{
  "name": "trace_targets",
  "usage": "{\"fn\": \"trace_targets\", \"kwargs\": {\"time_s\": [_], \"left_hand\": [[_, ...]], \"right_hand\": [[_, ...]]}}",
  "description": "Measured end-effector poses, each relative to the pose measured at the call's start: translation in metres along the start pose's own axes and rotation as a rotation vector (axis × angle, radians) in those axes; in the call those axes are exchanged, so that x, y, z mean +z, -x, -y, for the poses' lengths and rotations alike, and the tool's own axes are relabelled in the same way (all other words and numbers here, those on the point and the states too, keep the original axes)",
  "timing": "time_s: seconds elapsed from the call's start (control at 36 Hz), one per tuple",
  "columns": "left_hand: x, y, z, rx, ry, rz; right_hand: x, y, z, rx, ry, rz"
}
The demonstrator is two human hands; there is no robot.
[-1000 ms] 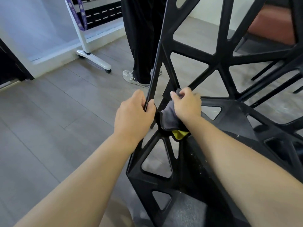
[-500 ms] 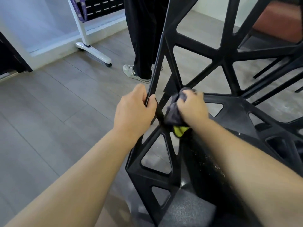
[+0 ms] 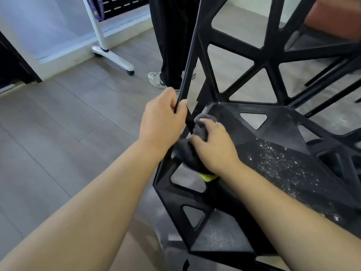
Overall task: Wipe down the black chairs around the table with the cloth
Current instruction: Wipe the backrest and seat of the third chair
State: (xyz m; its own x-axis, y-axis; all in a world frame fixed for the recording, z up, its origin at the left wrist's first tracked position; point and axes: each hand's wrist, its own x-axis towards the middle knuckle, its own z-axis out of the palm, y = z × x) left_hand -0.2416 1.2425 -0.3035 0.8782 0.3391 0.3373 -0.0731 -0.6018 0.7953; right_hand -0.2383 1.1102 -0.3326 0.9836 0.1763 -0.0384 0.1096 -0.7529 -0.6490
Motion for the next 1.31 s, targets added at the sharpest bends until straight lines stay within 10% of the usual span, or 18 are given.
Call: {"fn": "trace_targets", "kwargs": {"time_s": [0.89,1.31], "left_hand": [[-0.032,0.070,0.014,-0.083,-0.095,0.174],[-0.017,0.049,-0.005,0.280,-0.296,-0.036]], "right_hand": [[-0.009,0.124,-0.039,-0.766,0.205,0.196],[-0.074,0.036,-0.029,-0.215,-0.172,-0.098]]}}
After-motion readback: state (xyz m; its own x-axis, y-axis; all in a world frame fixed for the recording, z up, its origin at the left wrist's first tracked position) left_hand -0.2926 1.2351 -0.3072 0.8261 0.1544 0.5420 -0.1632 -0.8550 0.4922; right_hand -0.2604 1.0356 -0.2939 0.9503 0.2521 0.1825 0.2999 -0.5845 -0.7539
